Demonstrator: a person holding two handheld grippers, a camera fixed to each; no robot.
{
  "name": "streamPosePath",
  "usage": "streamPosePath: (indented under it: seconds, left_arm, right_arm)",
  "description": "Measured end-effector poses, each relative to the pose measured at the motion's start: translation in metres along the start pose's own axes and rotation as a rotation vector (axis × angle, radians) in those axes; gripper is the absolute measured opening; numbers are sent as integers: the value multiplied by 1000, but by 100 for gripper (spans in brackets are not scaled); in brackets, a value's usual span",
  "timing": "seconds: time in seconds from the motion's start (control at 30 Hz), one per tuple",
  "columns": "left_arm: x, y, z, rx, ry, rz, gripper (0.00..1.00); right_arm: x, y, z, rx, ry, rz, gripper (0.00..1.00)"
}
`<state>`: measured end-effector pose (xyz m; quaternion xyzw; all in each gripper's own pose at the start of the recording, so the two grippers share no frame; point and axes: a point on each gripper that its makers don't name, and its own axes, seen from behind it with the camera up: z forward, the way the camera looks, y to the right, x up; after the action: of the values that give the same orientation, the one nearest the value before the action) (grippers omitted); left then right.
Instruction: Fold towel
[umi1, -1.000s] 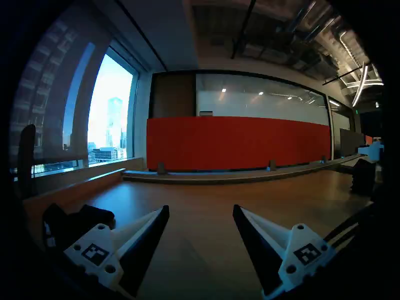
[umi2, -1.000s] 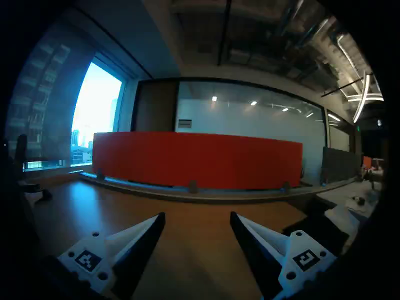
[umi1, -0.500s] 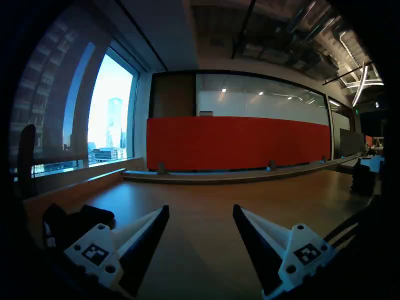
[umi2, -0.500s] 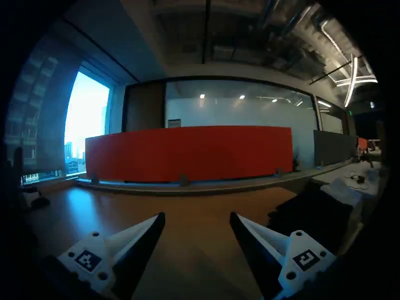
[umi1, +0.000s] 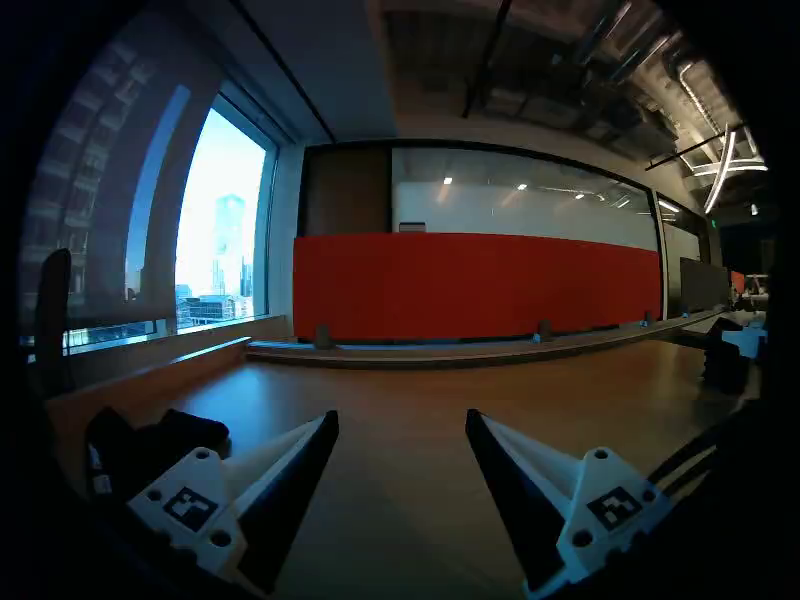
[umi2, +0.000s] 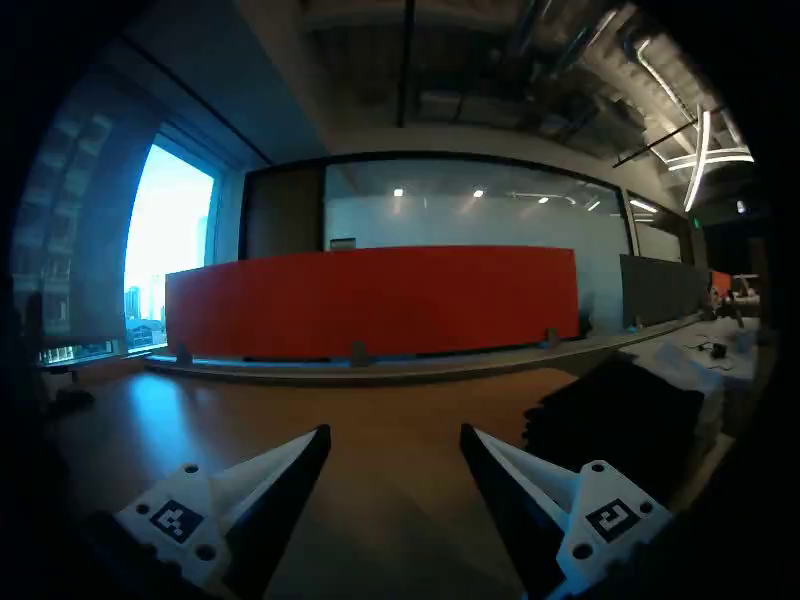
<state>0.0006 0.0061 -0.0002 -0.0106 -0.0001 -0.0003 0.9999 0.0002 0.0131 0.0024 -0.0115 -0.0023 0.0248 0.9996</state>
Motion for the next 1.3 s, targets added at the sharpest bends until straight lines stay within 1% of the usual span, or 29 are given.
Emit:
streamPosePath:
  seconds: [0.3,0.6,1.3]
  left_arm:
    - [0,-1,0,0,0,0,94]
    - [0,0,0,0,0,0,94]
    - [-1,0,0,0,0,0,94]
  right_arm:
    - [0,1,0,-1,9,-13,100]
    - [0,-9,-2,13,8,-52,100]
    - [1,-7,-3,7,6,-50,100]
